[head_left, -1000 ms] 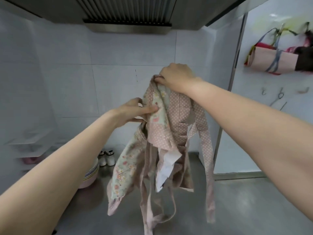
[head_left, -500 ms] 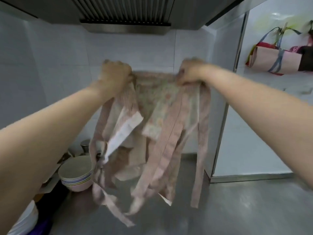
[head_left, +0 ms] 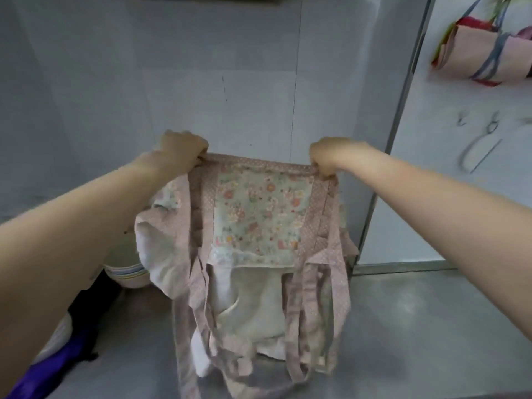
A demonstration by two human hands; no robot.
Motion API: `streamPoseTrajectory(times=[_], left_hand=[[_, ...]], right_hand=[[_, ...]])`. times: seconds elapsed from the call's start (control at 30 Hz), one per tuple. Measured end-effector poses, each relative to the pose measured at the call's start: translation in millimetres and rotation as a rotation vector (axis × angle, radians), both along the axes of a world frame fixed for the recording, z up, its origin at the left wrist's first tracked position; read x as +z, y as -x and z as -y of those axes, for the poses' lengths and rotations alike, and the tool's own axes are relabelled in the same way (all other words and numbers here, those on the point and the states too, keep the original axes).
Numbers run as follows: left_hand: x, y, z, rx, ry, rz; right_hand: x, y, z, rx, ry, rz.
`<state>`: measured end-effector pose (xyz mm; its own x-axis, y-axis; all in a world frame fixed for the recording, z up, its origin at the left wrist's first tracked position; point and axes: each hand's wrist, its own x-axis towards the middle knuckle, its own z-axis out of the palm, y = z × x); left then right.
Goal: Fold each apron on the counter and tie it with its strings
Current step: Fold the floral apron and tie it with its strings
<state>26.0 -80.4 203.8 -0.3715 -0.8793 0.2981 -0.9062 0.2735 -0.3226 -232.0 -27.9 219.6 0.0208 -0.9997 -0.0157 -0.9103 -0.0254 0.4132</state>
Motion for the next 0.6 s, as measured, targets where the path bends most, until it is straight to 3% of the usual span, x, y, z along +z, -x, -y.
streamPoseTrajectory(times=[0.13, 0.27, 0.37, 0.5, 0.53, 0.6], left_hand=[[37, 17, -2, 0.006, 0.227, -0.093], [50, 32, -6, 0.051, 0.24, -0.157], [63, 39, -2, 0.031, 0.301, -0.271], [76, 37, 16, 0.059, 0.32, -0.461], [75, 38, 20, 0.076, 0.314, -0.448], [68, 39, 27, 0.112, 0.302, -0.394]], right_hand=[[44, 24, 0, -0.257, -0.38, 0.155], [75, 56, 1, -0.405, -0.376, 0.289], [64, 58, 2, -0.419, -0.353, 0.131], [14, 41, -9, -0.394, -0.638, 0.458], [6, 40, -10, -0.366, -0.588, 0.464], [0, 46, 2, -0.267, -0.152, 0.378]])
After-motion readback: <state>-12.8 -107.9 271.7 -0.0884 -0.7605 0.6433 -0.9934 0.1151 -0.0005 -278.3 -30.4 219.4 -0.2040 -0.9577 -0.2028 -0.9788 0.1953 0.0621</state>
